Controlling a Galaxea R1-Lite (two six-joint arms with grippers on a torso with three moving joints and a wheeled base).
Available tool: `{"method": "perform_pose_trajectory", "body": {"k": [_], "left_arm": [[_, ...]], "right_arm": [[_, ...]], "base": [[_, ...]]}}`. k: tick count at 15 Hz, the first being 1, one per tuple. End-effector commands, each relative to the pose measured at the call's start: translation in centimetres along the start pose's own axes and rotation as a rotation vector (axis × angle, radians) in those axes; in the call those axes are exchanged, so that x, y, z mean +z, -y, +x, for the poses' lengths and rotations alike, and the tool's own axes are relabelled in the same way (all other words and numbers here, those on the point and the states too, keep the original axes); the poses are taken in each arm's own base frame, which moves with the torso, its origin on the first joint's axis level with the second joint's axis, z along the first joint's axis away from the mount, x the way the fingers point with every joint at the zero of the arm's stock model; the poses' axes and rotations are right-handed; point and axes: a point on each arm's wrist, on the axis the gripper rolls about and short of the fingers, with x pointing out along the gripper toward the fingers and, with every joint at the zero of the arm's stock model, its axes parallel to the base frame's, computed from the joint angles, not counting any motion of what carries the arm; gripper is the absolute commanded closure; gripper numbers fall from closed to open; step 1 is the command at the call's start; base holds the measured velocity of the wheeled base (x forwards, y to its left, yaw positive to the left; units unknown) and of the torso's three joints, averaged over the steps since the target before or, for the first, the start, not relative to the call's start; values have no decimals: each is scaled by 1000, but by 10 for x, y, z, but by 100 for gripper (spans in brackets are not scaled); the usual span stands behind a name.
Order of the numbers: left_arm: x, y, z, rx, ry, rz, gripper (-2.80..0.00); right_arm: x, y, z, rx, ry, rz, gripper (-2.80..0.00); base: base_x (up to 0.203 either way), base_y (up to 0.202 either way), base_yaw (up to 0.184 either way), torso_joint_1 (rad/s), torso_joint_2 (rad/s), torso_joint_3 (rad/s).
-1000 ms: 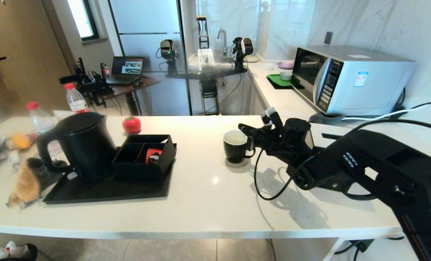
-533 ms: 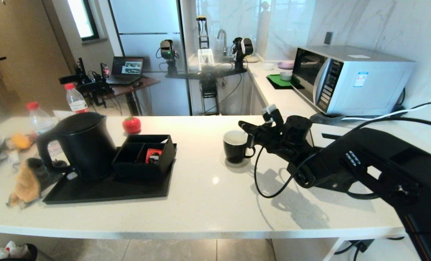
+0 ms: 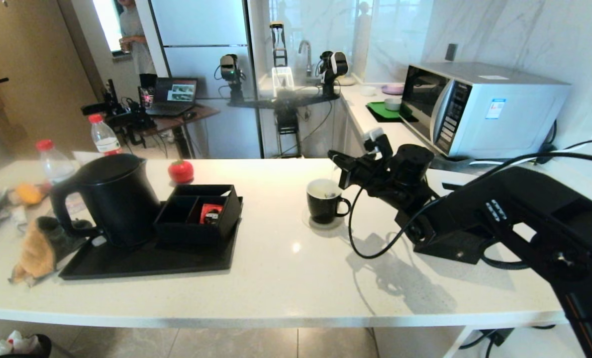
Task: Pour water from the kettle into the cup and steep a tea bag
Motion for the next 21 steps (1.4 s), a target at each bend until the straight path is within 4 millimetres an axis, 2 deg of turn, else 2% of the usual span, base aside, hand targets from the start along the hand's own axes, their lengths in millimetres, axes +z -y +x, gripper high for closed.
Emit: {"method": "perform_pose_trajectory", "body": {"k": [1,7,15,21], "left_arm": [[0,0,0,0,0,0,0],[0,0,0,0,0,0,0],[0,0,0,0,0,0,0],[0,0,0,0,0,0,0]], "right_arm": [[11,0,2,3,28,-11,0],[26,0,2,2,47,-18,0],[19,10,-3,-21,29,-19,0],[19,30,-12,-63,24,-30,0]], "base": [[0,0,0,0,0,0],[0,0,0,0,0,0],[0,0,0,0,0,0],[0,0,0,0,0,0]]}}
